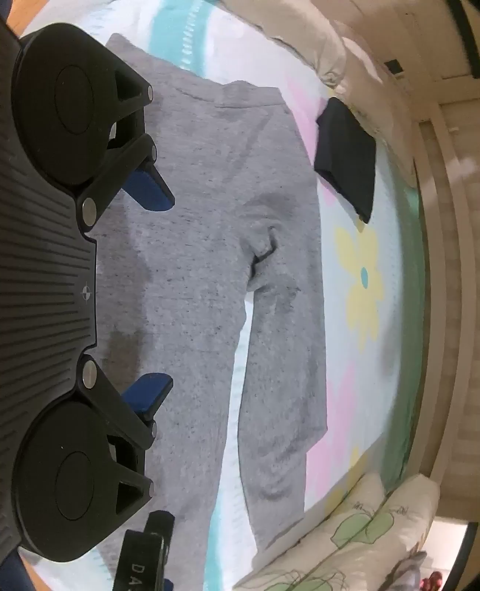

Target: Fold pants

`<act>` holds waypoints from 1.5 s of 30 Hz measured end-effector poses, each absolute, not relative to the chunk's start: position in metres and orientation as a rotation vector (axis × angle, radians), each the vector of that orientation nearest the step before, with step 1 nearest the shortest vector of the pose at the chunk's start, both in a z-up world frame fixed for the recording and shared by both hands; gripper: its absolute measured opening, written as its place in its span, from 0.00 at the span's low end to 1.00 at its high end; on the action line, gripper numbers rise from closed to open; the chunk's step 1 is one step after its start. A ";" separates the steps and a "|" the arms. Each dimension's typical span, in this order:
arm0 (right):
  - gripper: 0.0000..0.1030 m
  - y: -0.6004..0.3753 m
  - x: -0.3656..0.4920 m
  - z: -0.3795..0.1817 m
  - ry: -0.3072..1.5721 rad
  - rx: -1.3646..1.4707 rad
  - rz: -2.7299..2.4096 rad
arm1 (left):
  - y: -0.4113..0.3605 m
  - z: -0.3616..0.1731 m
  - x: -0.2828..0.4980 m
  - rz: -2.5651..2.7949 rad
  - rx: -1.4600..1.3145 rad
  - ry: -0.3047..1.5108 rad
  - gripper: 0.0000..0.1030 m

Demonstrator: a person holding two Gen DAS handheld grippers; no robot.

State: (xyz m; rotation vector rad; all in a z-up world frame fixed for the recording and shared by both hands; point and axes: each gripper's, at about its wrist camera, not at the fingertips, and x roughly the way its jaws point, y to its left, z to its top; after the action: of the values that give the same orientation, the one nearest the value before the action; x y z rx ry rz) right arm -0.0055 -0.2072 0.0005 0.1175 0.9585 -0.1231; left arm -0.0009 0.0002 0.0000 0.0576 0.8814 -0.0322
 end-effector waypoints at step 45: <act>0.93 -0.213 -0.003 -0.004 1.077 0.170 -0.156 | -0.001 -0.010 0.000 -0.014 0.070 0.945 0.93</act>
State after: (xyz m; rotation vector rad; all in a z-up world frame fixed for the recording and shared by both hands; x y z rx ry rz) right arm -0.0028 -0.2132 -0.0036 0.1703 1.0770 -0.1556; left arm -0.0004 -0.0006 -0.0103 0.0700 0.9452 -0.0136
